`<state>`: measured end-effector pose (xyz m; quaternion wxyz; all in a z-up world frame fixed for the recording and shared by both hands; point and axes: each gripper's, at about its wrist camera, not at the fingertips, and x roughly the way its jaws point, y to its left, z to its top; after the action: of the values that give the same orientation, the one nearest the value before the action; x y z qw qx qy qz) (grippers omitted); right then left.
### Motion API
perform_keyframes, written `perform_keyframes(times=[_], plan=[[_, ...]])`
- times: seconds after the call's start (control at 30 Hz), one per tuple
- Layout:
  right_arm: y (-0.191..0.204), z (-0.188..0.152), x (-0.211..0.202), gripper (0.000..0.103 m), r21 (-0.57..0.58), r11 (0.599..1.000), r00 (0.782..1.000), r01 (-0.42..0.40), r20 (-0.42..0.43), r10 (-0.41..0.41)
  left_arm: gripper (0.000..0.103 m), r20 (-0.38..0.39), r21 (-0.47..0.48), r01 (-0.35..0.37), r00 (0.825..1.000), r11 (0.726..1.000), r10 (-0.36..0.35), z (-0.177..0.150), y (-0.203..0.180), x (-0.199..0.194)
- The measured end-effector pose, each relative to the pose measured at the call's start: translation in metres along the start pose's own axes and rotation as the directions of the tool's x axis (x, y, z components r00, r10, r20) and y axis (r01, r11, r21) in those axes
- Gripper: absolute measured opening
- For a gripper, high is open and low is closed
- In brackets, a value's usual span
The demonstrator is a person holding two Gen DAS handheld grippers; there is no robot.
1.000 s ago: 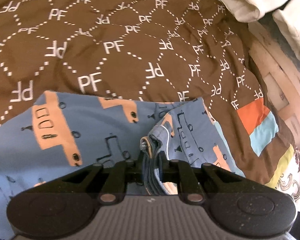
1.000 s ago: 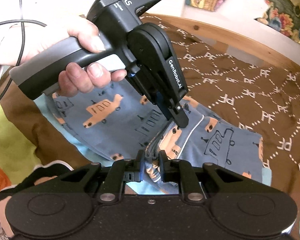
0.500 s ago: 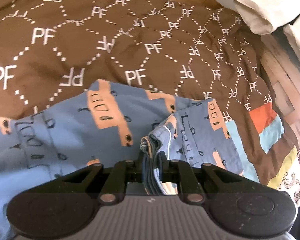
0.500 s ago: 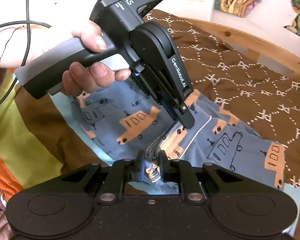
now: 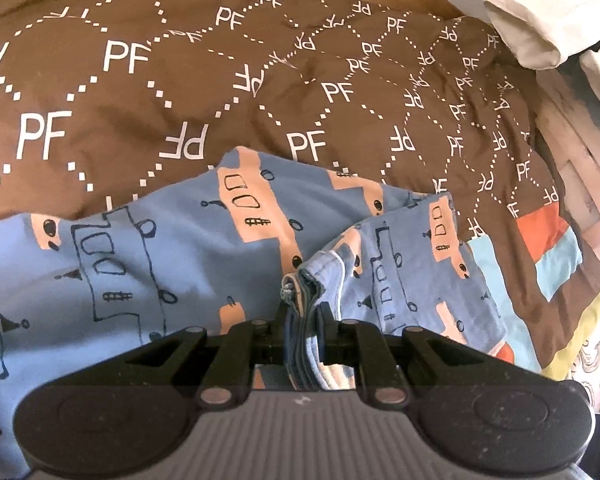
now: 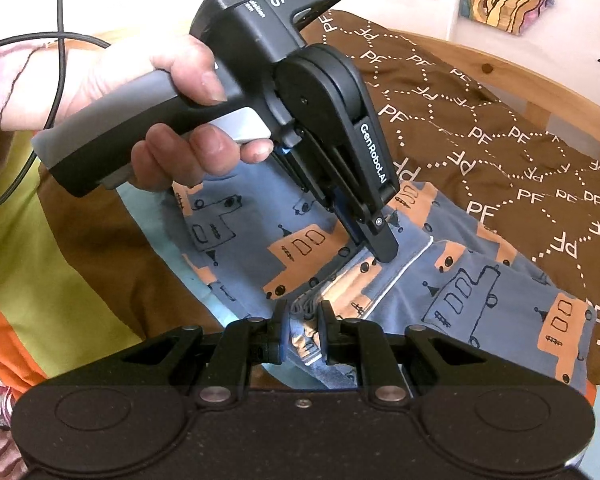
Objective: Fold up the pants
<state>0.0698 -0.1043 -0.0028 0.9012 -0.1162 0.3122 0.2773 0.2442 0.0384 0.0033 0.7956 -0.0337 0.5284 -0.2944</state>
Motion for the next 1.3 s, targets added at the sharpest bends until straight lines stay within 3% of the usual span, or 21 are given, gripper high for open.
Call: perform_keyframes(times=[0.33, 0.47, 0.53, 0.6, 0.63, 0.7, 0.77, 0.87, 0.97, 1.2, 1.3], plan=[[0.005, -0.003, 0.011, 0.016, -0.026, 1.000, 1.000, -0.009, -0.026, 0.009, 0.016, -0.007, 0.010, -0.040, 0.999, 0.999, 0.040, -0.008, 0.000, 0.008], [0.005, -0.006, 0.011, 0.026, -0.030, 0.999, 0.999, -0.021, -0.025, 0.020, 0.023, -0.007, 0.007, -0.054, 0.999, 0.999, 0.054, -0.010, 0.001, 0.010], [0.003, -0.009, 0.004, 0.041, -0.044, 0.999, 1.000, -0.020, -0.012, 0.019, 0.026, -0.013, 0.004, -0.038, 0.999, 0.999, 0.038, -0.010, 0.003, 0.008], [-0.002, -0.014, -0.006, 0.064, -0.064, 0.998, 1.000, 0.001, 0.011, -0.001, 0.036, -0.015, 0.008, -0.025, 1.000, 1.000, 0.025, -0.011, 0.006, 0.004], [-0.006, -0.016, -0.011, 0.068, -0.073, 0.997, 1.000, 0.015, 0.017, -0.014, 0.042, -0.013, 0.006, -0.021, 1.000, 1.000, 0.022, -0.012, 0.008, 0.001], [-0.015, -0.021, -0.020, 0.084, -0.092, 0.994, 0.998, 0.060, 0.027, -0.058, 0.075, 0.020, -0.012, -0.016, 1.000, 1.000, 0.016, -0.019, 0.011, -0.007], [-0.028, -0.028, -0.029, 0.092, -0.111, 0.987, 0.993, 0.113, 0.032, -0.110, 0.089, 0.064, -0.037, -0.050, 0.997, 0.998, 0.052, -0.028, 0.010, -0.017], [-0.050, -0.035, -0.042, 0.101, -0.125, 0.975, 0.982, 0.186, 0.046, -0.181, 0.099, 0.115, -0.015, -0.136, 0.984, 0.991, 0.137, -0.042, -0.001, -0.027], [-0.074, -0.033, -0.047, 0.102, -0.171, 0.959, 0.974, 0.225, 0.057, -0.218, 0.103, 0.150, 0.000, -0.230, 0.962, 0.973, 0.227, -0.057, -0.016, -0.030], [-0.120, 0.006, -0.030, 0.102, -0.230, 0.968, 0.995, 0.097, 0.023, -0.095, 0.103, 0.170, -0.002, -0.357, 0.920, 0.934, 0.352, -0.085, -0.045, -0.024], [-0.127, 0.025, -0.014, 0.102, -0.225, 0.972, 0.998, 0.061, 0.043, -0.053, 0.103, 0.158, 0.020, -0.445, 0.885, 0.895, 0.437, -0.092, -0.052, -0.017]])
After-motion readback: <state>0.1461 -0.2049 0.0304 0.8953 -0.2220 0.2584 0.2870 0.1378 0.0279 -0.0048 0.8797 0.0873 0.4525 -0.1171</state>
